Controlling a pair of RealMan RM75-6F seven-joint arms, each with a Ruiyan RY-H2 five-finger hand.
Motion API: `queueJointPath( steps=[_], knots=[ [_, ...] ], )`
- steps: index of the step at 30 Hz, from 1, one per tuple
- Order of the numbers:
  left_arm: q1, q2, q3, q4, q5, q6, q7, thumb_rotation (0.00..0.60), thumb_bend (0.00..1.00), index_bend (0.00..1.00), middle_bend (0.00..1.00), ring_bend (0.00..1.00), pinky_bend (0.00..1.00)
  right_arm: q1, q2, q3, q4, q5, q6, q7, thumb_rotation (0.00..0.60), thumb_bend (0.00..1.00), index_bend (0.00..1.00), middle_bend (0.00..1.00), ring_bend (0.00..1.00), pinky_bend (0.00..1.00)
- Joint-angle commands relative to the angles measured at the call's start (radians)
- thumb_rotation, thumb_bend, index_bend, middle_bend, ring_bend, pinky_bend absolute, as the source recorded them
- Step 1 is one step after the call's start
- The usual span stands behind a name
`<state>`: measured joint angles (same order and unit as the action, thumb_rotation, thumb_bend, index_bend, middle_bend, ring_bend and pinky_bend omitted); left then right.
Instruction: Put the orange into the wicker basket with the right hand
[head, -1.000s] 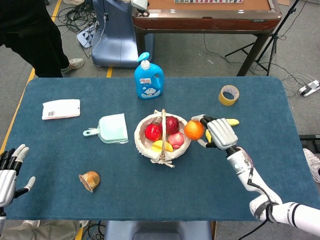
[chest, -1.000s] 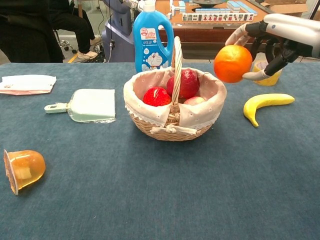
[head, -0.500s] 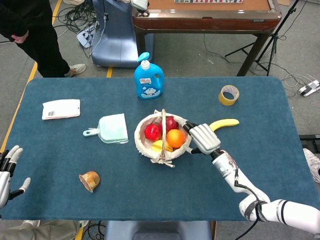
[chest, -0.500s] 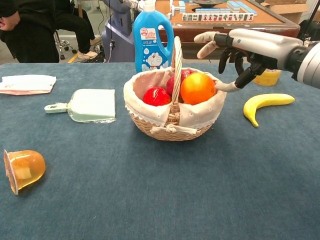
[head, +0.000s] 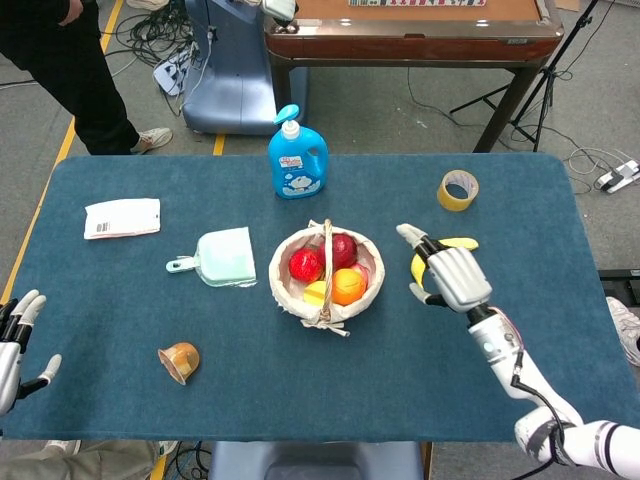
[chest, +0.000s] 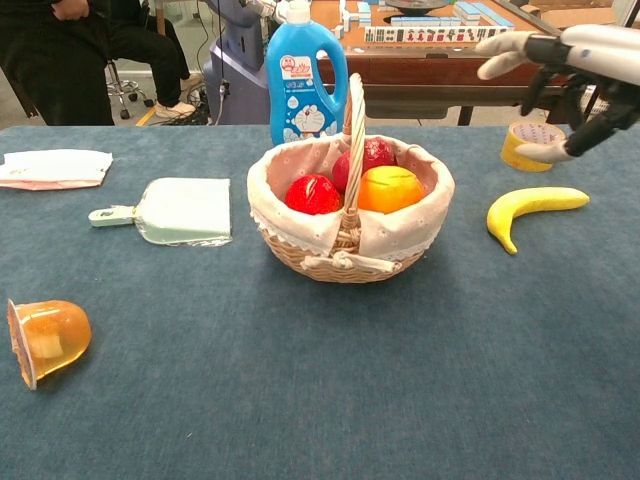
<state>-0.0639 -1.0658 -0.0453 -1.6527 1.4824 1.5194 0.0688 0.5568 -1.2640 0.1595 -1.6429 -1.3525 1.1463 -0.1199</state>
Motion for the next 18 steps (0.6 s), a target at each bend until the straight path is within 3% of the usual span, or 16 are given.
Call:
queueJointPath(
  steps=[1, 12, 18],
  knots=[
    [-0.002, -0.001, -0.001, -0.001, 0.002, -0.002, 0.001, 0.600, 0.33, 0.01, 0.00, 0.00, 0.00, -0.075, 0.058, -0.039, -0.020, -0.021, 0.081, -0.011, 0.600, 0.29, 0.00, 0.15, 0.32, 0.62],
    [-0.013, -0.005, -0.004, -0.011, 0.005, -0.015, 0.016, 0.600, 0.33, 0.01, 0.00, 0.00, 0.00, -0.264, 0.158, -0.119, 0.001, -0.058, 0.263, 0.045, 0.600, 0.29, 0.00, 0.17, 0.32, 0.61],
    [-0.023, -0.006, -0.009, -0.021, -0.001, -0.026, 0.033, 0.600, 0.33, 0.01, 0.00, 0.00, 0.00, -0.328, 0.167, -0.126, 0.021, -0.068, 0.325, 0.084, 0.600, 0.29, 0.00, 0.18, 0.32, 0.61]
  ],
)
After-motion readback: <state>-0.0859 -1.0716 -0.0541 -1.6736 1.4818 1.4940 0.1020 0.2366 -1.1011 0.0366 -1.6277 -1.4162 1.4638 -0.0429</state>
